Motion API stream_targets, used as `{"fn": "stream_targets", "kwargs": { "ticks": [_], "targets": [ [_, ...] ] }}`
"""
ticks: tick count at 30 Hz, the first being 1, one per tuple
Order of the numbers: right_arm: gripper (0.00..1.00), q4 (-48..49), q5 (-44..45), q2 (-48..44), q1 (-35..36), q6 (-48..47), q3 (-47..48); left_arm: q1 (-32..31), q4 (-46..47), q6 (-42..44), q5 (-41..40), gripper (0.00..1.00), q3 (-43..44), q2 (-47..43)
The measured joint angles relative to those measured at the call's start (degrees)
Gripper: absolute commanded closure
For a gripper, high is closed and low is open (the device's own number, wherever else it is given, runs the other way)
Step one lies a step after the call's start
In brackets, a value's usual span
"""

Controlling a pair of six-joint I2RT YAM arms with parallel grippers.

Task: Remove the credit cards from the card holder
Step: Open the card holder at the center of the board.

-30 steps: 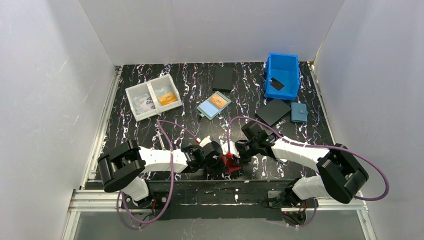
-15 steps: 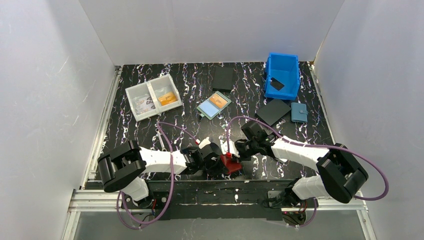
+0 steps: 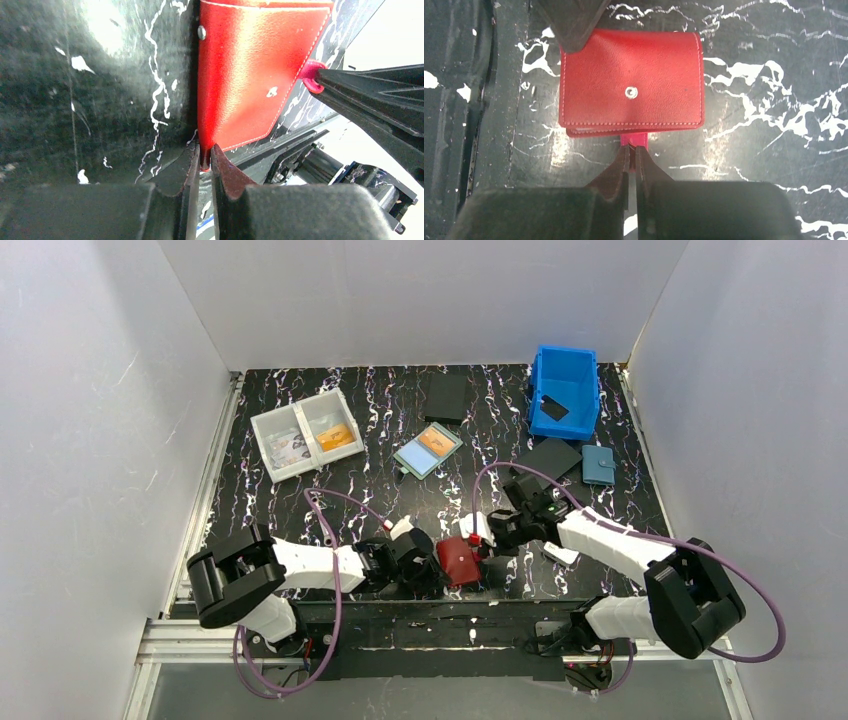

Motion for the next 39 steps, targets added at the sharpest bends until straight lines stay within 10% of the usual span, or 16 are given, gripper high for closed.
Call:
{"fn": "stream_targets", "kwargs": {
  "ticks": [8, 17, 28, 39],
  "targets": [
    [0.89, -1.7, 0.2, -0.2, -4.6, -0.4, 0.0, 4.0, 1.1, 4.9, 1.9, 0.82, 0.2, 0.2],
    [0.77, -1.8, 4.2, 1.7, -6.4, 1.6, 0.3, 5.4, 2.4, 12.9, 4.7, 0.38, 1.2, -0.1],
    [0.51, -2.0, 4.6, 5.1, -9.7, 6.4, 2.9, 5.4, -1.4, 25.3, 3.7, 0.03, -4.5, -16.0],
    [0.21, -4.6, 3.3, 5.2, -14.6, 6.3, 4.0, 5.4, 1.3, 26.0, 2.6, 0.05, -15.1, -34.9]
  ]
}}
